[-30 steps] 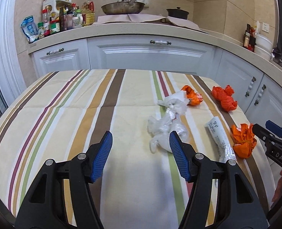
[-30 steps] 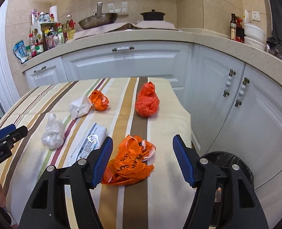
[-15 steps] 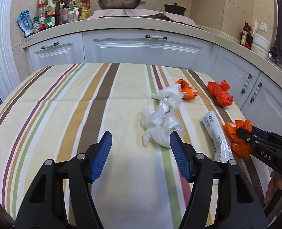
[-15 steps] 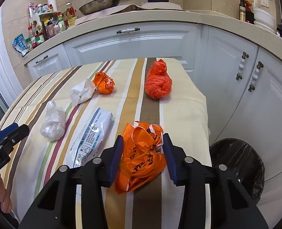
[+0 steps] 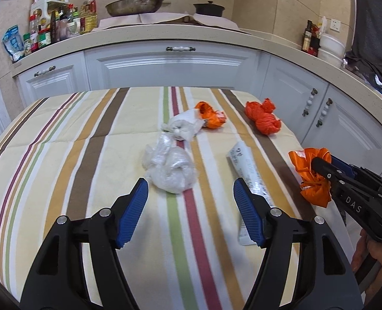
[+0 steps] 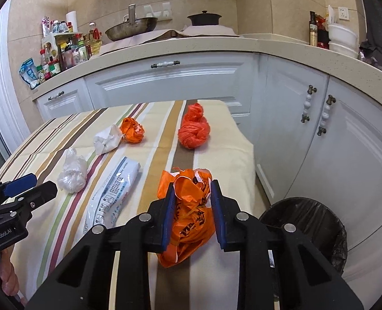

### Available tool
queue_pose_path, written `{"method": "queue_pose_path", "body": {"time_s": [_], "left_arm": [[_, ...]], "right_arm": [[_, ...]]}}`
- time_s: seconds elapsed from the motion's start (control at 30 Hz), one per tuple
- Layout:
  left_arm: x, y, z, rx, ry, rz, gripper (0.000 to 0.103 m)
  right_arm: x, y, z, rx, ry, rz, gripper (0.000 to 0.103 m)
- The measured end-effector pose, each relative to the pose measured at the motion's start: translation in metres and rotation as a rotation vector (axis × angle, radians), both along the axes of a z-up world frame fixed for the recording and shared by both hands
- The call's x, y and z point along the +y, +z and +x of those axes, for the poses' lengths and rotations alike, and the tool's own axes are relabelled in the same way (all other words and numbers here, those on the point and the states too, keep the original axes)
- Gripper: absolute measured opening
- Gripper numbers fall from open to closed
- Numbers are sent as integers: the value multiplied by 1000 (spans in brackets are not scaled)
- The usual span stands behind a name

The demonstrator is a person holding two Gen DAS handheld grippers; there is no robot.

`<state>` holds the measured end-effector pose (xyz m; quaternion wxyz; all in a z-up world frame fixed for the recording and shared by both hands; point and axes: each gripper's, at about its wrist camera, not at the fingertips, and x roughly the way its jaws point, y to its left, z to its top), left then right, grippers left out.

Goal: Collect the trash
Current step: 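Grasp the orange printed bag with the right tool while the left tool grasps the white tube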

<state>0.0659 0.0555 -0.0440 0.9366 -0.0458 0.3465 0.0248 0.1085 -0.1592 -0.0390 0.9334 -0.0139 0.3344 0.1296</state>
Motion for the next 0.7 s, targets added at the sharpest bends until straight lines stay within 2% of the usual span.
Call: {"method": "queue_pose_path", "body": {"time_s": [0.13,0.4,0.43,0.47,0.53,0.6,0.63,0.7], "left_arm": [[-17,-1,5,12,-32,-11,67],[-51,-16,18,36,-62,-8,66],[-54,-17,18,37,-61,-7,64],[-56,-19,20,41,-63,-8,55],[-60,-24,22,56,-68,-10,47],[-63,-28,24,73,-77,-10,34],[-65,-30,24,79,-82,-11,31],[-65,-32,22,74,-79,-11,30]], "right_arm": [[-17,2,-8,-29,-40,-17,27],[-63,-2,-21,-38,-127,12,27],[-67,-3,-22,-37,-134,16,27],[-72,-5,-23,-35,-143,22,27],[-79,-8,-24,-27,-157,30,27],[-85,-12,-25,-23,-165,37,27],[-87,-13,-26,-22,-167,39,27],[-91,-15,-27,-20,-171,44,27]]}}
